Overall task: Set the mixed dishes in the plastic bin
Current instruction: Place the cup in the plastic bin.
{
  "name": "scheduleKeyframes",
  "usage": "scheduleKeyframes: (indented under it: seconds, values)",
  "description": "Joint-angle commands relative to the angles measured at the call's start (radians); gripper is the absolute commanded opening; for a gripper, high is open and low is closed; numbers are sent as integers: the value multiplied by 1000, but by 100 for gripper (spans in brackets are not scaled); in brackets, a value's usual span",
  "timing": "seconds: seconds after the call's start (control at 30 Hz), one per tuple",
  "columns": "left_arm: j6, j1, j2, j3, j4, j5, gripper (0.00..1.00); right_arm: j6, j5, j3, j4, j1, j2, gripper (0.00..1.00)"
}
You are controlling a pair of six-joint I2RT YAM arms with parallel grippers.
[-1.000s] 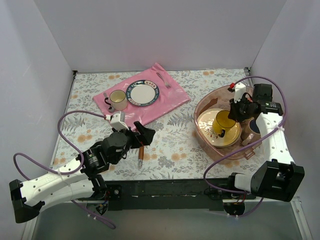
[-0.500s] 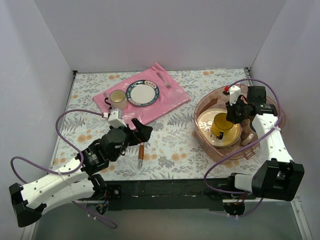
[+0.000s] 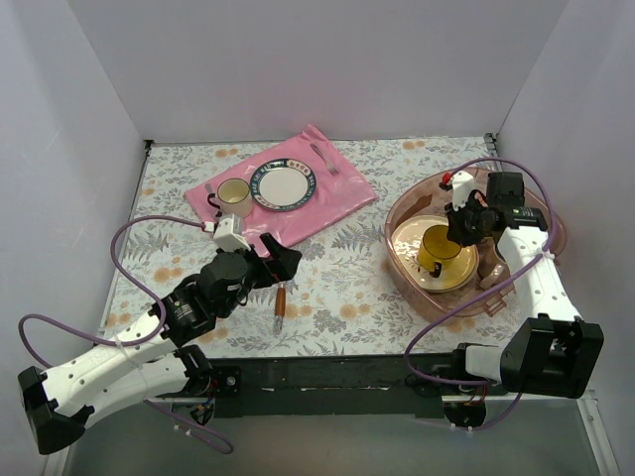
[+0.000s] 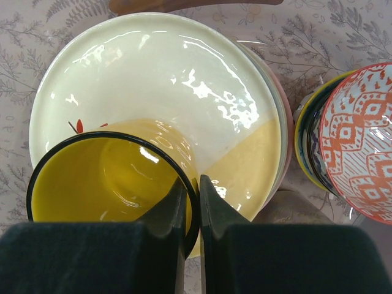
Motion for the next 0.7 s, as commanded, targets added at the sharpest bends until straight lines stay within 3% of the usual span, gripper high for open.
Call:
scheduleKeyframes:
  seconds: [0.0,0.17,0.43,0.57,0.67]
  values:
    - [16,10,-9,35,-12,12,98,0,-17,5,57,6,-21,13]
    - [16,12,-15,38,-21,13,98,0,-19,5,56,8,-21,18]
    - [17,16,-27,46,-30,15,98,0,-22,19,45,8,-33,33]
    - [22,15,-35,55,-41,15,98,-4,-25,54,28,8,-44,43]
    - [34,16,-39,70,-56,15,98,3,-17,100,13,6,-66,59]
